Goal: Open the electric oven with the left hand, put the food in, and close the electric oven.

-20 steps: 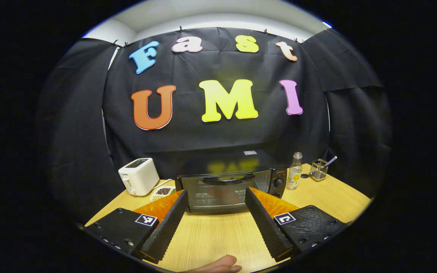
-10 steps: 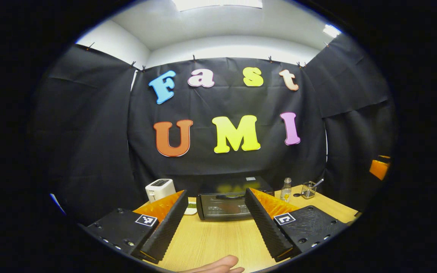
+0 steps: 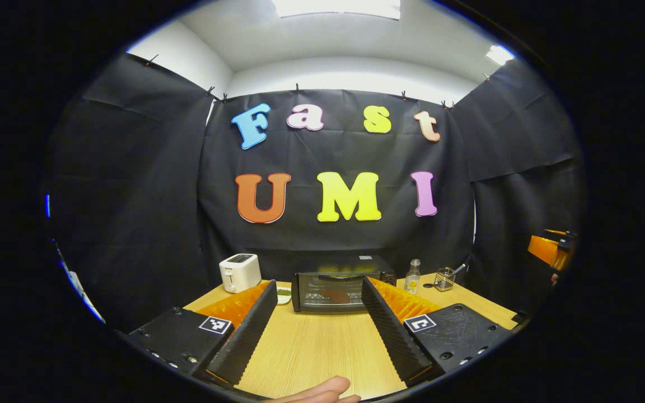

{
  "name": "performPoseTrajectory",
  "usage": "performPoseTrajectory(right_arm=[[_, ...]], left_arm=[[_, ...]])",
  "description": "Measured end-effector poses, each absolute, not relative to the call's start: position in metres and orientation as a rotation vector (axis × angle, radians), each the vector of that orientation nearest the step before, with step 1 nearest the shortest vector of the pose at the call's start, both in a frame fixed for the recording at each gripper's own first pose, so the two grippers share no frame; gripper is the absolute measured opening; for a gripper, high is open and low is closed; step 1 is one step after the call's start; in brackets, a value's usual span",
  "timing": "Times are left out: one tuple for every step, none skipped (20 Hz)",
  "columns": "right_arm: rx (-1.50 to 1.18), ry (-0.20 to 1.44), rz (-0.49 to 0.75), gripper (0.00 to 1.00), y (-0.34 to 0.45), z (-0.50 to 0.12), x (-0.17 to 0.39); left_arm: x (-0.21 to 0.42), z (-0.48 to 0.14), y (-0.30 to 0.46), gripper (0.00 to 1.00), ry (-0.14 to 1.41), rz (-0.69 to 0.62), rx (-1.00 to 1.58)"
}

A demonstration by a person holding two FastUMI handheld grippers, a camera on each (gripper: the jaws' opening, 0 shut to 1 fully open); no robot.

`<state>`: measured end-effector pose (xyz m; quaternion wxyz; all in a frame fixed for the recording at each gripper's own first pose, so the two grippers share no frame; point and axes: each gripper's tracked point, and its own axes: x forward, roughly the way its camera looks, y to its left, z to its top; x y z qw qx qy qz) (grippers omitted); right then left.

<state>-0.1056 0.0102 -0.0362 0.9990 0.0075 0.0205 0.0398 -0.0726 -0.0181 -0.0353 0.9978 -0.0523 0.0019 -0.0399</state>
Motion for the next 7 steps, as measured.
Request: performPoseTrajectory(right_arm=[[0.011,0.035,0.07,0.99,0.008,-0.035,-0.107],[0.009,0.029,0.062,0.99,0.007,-0.034,-0.107],[0.009,0.023,0.055,0.99,0.005,-0.032,-0.107],[0.011,0.019,0.051,0.96,0.005,-0.03,-0.107],[0.014,0.015,0.051,0.98,0.005,-0.028,-0.107],[0.019,0.008,0.053,0.98,0.003,-0.025,-0.107],[0.036,-0.007,0.046,0.96,-0.001,-0.02,-0.108]], left_arm=[[-0.073,-0.031,-0.019,0.97,-0.003,-0.086,-0.11],[-0.074,-0.027,-0.02,0.97,-0.011,-0.097,-0.109],[-0.076,-0.022,-0.019,0.98,-0.026,-0.102,-0.103],[-0.077,-0.016,-0.018,0.98,-0.046,-0.099,-0.093],[-0.078,-0.014,-0.017,0.97,-0.058,-0.095,-0.082],[-0.081,-0.013,-0.017,0.98,-0.065,-0.09,-0.072],[-0.082,-0.011,-0.019,0.98,-0.072,-0.089,-0.067]])
